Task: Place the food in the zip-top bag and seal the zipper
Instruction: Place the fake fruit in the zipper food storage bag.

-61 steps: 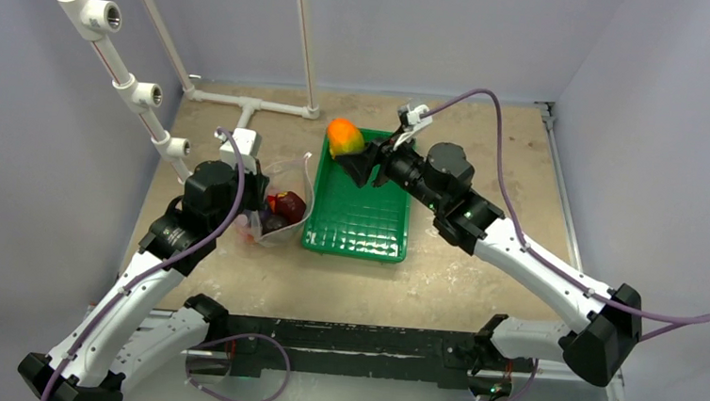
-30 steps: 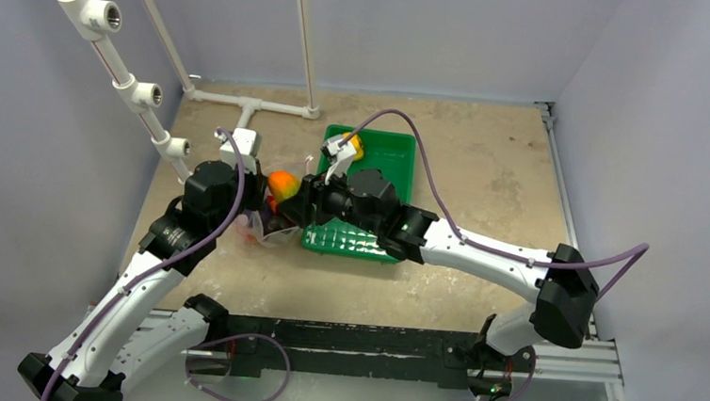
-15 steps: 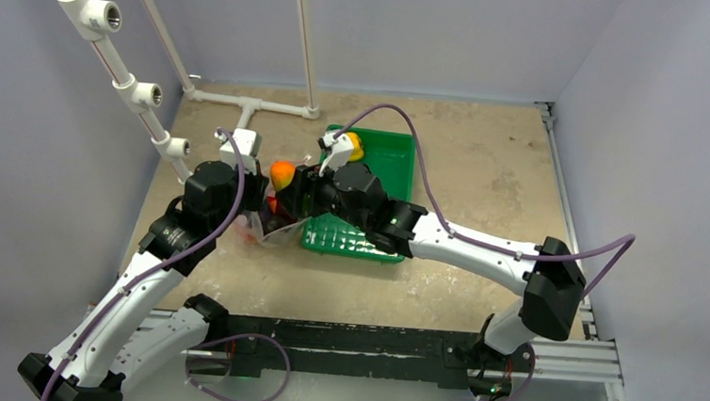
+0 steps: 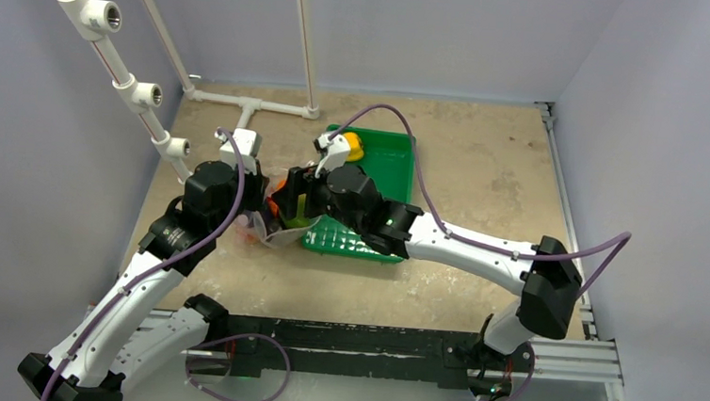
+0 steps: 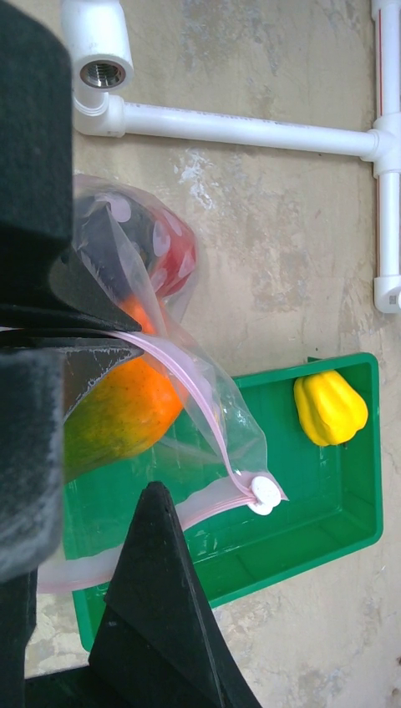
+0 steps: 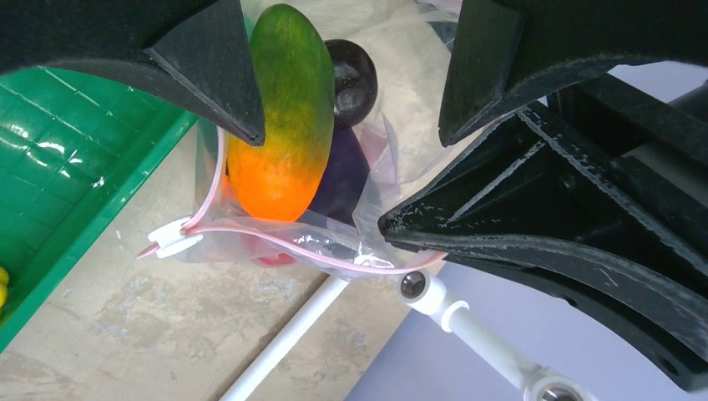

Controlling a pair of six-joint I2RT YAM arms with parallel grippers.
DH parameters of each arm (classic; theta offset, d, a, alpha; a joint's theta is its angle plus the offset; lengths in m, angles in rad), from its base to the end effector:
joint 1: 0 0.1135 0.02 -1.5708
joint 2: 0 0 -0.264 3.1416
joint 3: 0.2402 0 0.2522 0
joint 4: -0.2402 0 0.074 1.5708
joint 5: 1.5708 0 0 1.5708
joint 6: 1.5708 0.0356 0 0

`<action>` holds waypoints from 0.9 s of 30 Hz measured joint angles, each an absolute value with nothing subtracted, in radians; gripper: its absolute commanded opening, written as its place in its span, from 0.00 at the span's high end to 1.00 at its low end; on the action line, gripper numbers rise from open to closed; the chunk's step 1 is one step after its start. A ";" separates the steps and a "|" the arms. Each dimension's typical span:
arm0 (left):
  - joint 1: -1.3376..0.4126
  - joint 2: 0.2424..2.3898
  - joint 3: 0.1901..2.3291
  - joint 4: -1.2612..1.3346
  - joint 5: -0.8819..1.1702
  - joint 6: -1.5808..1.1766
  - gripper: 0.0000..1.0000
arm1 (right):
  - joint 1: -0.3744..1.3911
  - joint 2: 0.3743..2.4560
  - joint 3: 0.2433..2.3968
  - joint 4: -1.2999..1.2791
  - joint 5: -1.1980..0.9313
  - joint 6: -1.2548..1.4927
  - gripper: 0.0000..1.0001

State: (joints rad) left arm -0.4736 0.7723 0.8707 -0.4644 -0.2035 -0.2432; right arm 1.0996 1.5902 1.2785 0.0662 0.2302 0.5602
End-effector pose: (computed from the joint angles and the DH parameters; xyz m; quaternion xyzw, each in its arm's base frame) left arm 0.1550 -0.0713 0.3425 0.0371 0.8209 -0.1194 0.5572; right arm 0.1807 0.3368 0.3330 -0.1406 0.7737 0.3898 0.4793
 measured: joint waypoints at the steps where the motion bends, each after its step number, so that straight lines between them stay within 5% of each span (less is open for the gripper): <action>1: -0.474 0.773 0.871 -0.464 -0.204 -0.244 1.00 | 1.100 1.586 1.279 0.066 0.235 0.560 0.22; 19: -0.474 0.773 0.871 -0.465 -0.204 -0.244 1.00 | 1.088 1.385 1.283 -0.038 0.485 0.549 0.18; 27: -0.474 0.774 0.871 -0.464 -0.204 -0.244 1.00 | 0.941 1.385 1.283 -0.075 0.499 0.494 0.10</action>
